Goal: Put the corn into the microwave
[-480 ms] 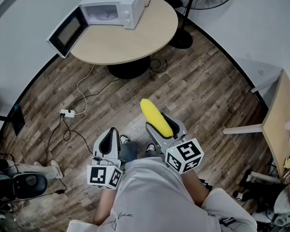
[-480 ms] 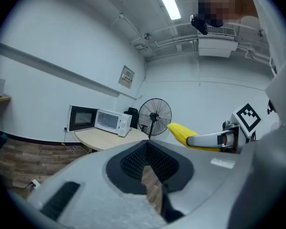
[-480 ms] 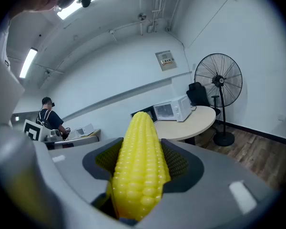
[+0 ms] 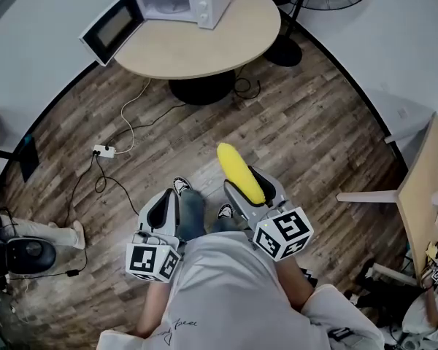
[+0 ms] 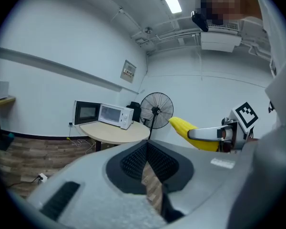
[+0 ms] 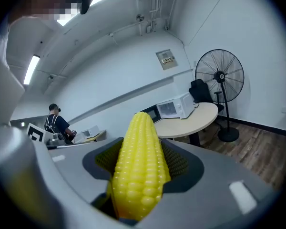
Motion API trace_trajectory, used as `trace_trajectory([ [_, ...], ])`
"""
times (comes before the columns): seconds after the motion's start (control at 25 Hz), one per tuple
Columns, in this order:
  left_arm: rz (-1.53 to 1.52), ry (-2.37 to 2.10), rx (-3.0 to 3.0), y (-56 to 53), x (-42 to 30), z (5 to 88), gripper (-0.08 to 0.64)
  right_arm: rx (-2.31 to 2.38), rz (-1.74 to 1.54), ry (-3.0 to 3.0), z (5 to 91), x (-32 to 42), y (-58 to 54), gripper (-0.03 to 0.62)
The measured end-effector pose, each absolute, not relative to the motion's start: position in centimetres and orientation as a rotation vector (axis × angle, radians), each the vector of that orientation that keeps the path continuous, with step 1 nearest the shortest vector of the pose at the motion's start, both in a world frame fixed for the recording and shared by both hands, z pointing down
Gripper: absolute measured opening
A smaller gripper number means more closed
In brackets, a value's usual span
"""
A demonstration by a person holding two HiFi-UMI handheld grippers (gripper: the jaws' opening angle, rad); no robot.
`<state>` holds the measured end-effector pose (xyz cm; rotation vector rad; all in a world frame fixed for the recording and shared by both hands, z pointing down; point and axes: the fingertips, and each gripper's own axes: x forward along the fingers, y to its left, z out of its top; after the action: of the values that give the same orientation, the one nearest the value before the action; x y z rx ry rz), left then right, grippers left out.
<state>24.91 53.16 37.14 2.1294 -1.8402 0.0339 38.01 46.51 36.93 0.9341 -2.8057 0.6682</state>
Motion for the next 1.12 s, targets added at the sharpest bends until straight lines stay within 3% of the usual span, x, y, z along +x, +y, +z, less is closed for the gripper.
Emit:
trace_trajectory([
  [0.48, 0.062, -1.777, 2.150, 48.7, 24.2, 37.5, -0.002, 0.948, 0.672, -2.805, 36.3, 36.5, 42.2, 0.264],
  [1.12, 0.079, -1.778, 2.067, 38.9, 16.5, 38.0, -0.006, 0.928, 0.676, -2.752, 36.2, 28.7, 32.9, 0.264],
])
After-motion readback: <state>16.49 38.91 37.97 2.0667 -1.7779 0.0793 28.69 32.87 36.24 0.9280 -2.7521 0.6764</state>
